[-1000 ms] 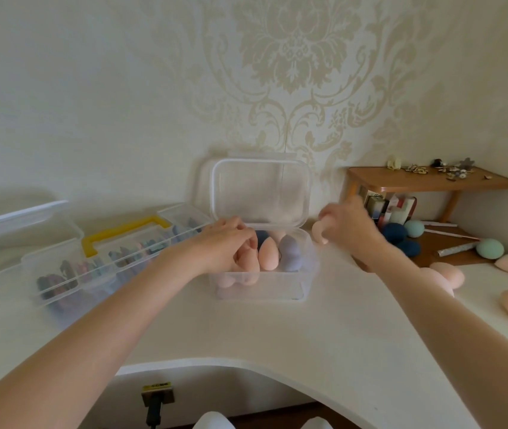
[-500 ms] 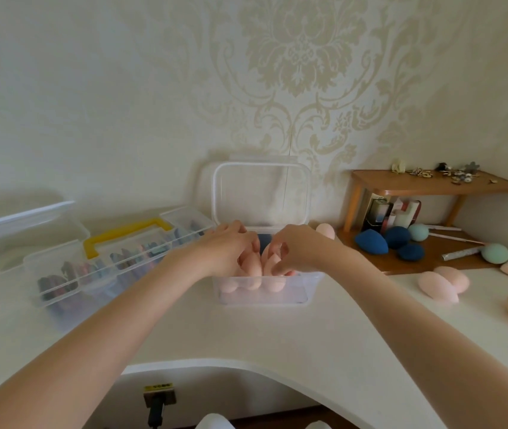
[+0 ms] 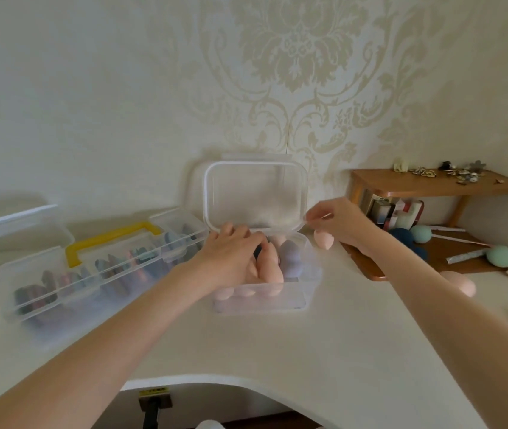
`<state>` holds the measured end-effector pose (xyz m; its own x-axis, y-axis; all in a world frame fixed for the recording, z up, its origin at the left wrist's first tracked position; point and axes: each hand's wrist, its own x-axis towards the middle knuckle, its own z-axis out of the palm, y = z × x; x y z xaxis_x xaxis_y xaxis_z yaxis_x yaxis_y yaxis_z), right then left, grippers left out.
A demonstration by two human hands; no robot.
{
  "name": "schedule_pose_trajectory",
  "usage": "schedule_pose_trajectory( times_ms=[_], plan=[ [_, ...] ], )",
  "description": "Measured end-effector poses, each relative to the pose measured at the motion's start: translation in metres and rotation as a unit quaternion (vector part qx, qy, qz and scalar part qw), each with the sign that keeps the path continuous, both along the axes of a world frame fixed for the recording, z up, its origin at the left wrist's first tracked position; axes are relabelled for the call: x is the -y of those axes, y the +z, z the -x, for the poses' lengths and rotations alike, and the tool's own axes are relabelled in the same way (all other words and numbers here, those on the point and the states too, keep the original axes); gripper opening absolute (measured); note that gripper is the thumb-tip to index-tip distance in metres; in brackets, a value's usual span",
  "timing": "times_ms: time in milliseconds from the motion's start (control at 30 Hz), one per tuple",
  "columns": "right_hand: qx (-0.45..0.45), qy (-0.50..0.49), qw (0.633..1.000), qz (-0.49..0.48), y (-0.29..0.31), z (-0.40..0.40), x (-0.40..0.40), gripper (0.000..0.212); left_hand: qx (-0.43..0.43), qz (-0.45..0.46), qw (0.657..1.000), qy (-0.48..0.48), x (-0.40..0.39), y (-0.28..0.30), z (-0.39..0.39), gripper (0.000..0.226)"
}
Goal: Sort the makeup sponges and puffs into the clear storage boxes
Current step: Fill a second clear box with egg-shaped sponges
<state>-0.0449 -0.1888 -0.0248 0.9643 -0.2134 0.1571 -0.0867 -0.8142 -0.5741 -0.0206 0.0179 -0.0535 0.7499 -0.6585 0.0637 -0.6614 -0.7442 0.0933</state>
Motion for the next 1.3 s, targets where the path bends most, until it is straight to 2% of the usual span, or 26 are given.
schedule_pose_trajectory(
  times_ms=[67,133,300,367,433,533,600,667,733,800,933,1133,1200,1233,1300],
  plan=[
    [-0.029,0.051,0.995,-0.087,-0.015,-0.002,-0.001,0.023,0.003,-0.005,1.0,-0.002,-0.002,0.001,0.002,0.05],
    [-0.064,0.066,0.988,-0.124,-0.031,-0.007,-0.004,0.025,0.004,-0.006,1.0,-0.005,-0.006,0.001,0.003,0.051],
    [-0.116,-0.018,0.993,-0.025,-0.043,-0.024,-0.025,0.02,0.011,-0.001,1.0,0.002,-0.009,-0.002,0.004,0.049],
    [-0.095,-0.006,0.995,-0.001,-0.043,-0.027,-0.03,0.014,0.01,-0.004,1.0,0.006,-0.009,-0.003,0.003,0.049],
    [-0.056,0.002,0.997,-0.046,-0.039,-0.026,-0.023,0.014,0.006,-0.001,1.0,0.014,-0.008,-0.003,0.001,0.049],
    [-0.086,-0.021,0.992,-0.092,-0.013,-0.009,-0.005,0.015,0.011,0.001,1.0,0.026,-0.006,-0.002,-0.001,0.048],
    [-0.054,-0.027,0.996,-0.063,0.014,0.001,0.002,0.015,0.007,0.008,0.999,0.037,-0.002,-0.001,-0.001,0.045],
    [-0.02,0.006,0.999,-0.029,0.041,0.013,-0.004,0.015,0.0,0.015,0.999,0.046,-0.001,-0.001,0.0,0.044],
    [-0.086,0.099,0.991,0.023,0.053,0.024,-0.021,0.017,-0.001,0.009,0.999,0.05,-0.001,-0.001,0.0,0.043],
    [-0.17,0.16,0.965,0.116,0.052,0.03,-0.04,0.023,-0.005,0.006,0.999,0.053,0.0,0.0,0.001,0.044],
    [-0.222,0.165,0.934,0.226,0.032,0.022,-0.059,0.028,-0.007,0.016,0.999,0.052,-0.001,0.002,0.005,0.046],
    [-0.141,0.138,0.951,0.236,0.003,0.018,-0.06,0.016,-0.005,0.012,0.999,0.046,-0.002,0.003,0.006,0.045],
    [-0.108,0.141,0.955,0.237,0.002,0.018,-0.054,0.02,-0.008,0.011,0.999,0.043,-0.003,0.003,0.005,0.045],
    [-0.101,0.14,0.961,0.215,0.005,0.018,-0.049,0.023,-0.007,0.012,0.999,0.041,-0.003,0.002,0.005,0.045],
    [-0.076,0.139,0.981,0.112,0.009,0.018,-0.037,0.022,-0.006,0.015,0.999,0.038,-0.005,0.001,0.005,0.046]
  ],
)
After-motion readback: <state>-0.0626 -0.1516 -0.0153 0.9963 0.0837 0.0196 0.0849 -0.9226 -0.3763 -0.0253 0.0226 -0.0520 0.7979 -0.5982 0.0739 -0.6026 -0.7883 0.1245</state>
